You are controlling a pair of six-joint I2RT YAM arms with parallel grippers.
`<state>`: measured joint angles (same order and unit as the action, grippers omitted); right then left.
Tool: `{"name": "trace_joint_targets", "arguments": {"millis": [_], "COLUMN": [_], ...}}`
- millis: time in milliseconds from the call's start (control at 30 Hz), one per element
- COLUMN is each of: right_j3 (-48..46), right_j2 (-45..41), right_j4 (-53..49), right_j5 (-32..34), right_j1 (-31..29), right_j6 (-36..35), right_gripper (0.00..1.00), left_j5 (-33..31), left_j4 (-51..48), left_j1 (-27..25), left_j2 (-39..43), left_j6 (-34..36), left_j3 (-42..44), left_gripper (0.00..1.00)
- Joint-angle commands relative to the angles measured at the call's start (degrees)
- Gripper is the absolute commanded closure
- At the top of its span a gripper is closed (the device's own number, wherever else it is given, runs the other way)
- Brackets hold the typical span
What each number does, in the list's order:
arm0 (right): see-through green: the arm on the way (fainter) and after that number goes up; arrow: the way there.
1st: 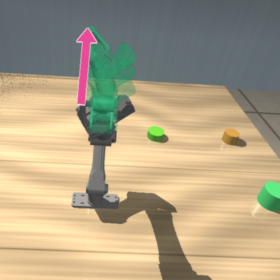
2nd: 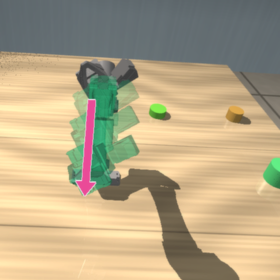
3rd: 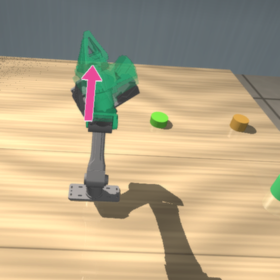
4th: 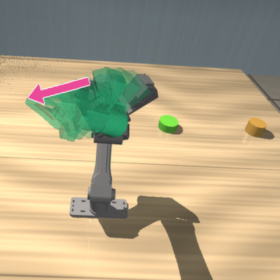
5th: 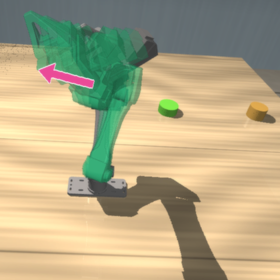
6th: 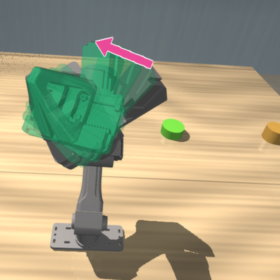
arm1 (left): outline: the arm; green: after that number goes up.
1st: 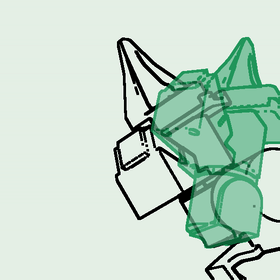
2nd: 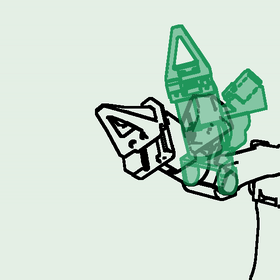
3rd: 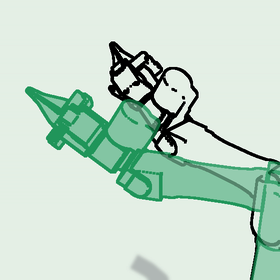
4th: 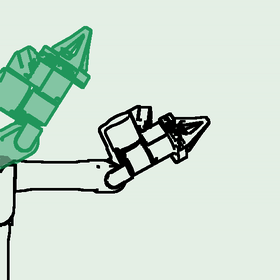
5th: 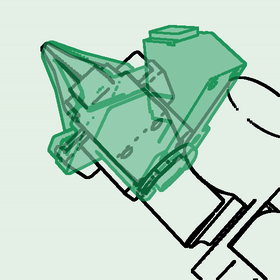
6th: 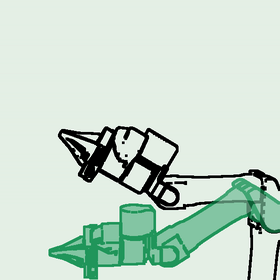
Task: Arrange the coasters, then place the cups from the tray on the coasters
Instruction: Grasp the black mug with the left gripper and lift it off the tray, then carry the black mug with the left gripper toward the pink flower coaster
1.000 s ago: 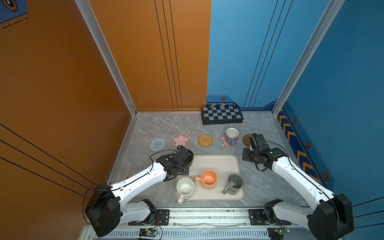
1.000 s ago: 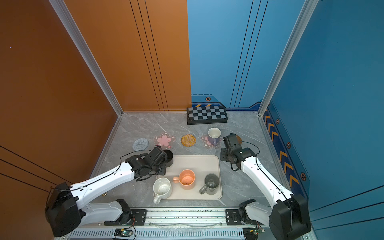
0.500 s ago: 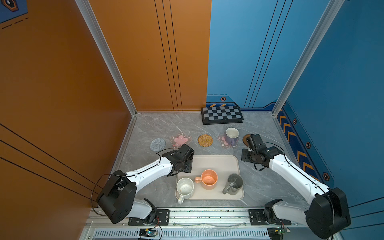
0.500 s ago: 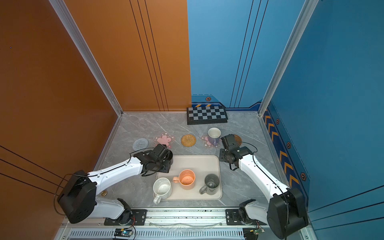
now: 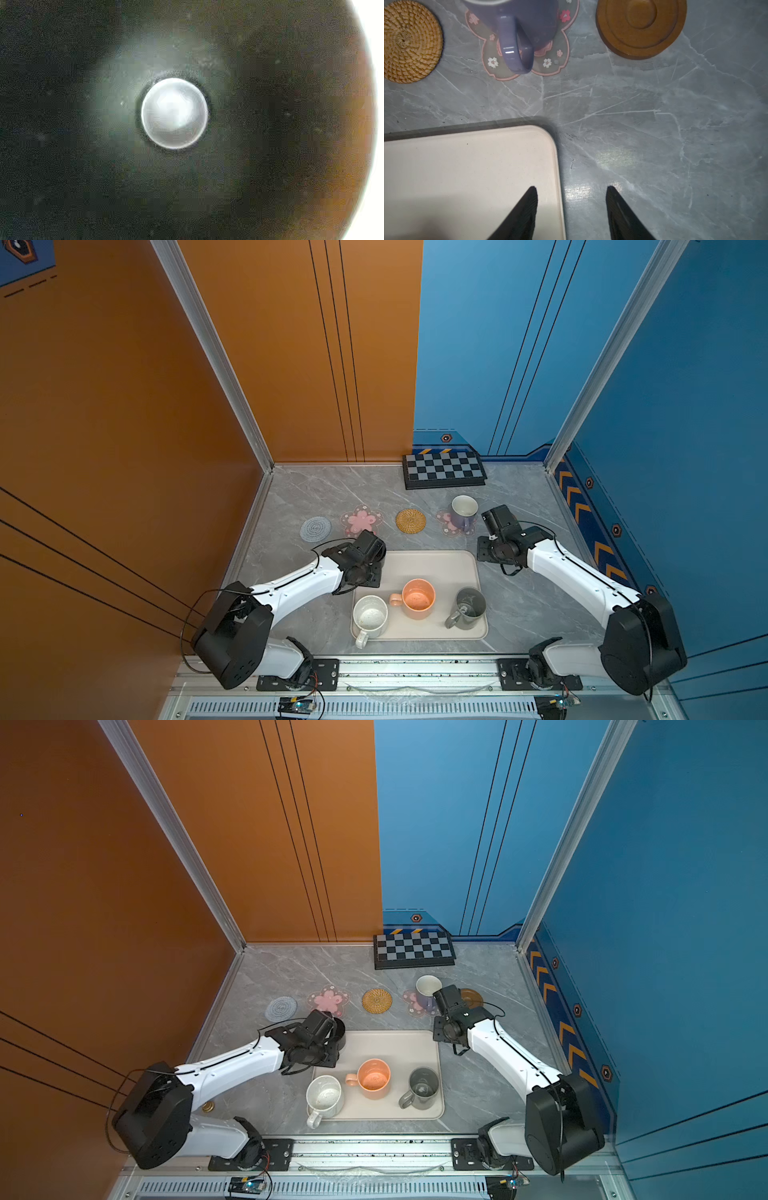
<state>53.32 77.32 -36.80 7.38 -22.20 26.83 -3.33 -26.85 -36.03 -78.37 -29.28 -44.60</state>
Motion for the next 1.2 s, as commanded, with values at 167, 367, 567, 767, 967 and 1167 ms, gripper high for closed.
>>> {"name": "trace_joint_targets", "arguments": {"millis": [167, 367, 567, 767, 967, 1167], "right_j3": [1.35, 1.35, 1.19, 1.00, 1.00, 0.91], "right_j2": [-0.19, -0.23, -0.14, 0.37, 0.88, 1.21], "right_j4": [-0.03, -0.02, -0.03, -0.03, 0.39, 0.50], "right_j5": [1.49, 1.50, 1.61, 1.83, 1.94, 2.39], "right_j1": [-0.83, -1.34, -1.62, -1.81, -2.17, -2.24], "right_j6": [-0.29, -0.15, -0.11, -0.21, -0.62, -1.08], "right_gripper": [0.44, 0.44, 0.45, 0.45, 0.45, 0.47], "left_j5": [-0.53, -0.68, -1.63, -2.44, -3.86, -4.43], "left_j4": [-1.91, -2.24, -2.33, -2.24, -2.24, -2.33], "left_j1": [1.04, 1.52, 1.29, 0.53, -0.43, -0.88], "left_j2": [4.22, 3.84, 2.67, 1.96, 0.40, 0.15], "left_j6": [1.56, 1.63, 1.12, 0.63, 0.13, 0.25], "left_j3": [0.96, 0.88, 0.13, -0.17, -0.80, -1.20], "left_gripper": [0.49, 0.50, 0.54, 0.62, 0.70, 0.81]}}
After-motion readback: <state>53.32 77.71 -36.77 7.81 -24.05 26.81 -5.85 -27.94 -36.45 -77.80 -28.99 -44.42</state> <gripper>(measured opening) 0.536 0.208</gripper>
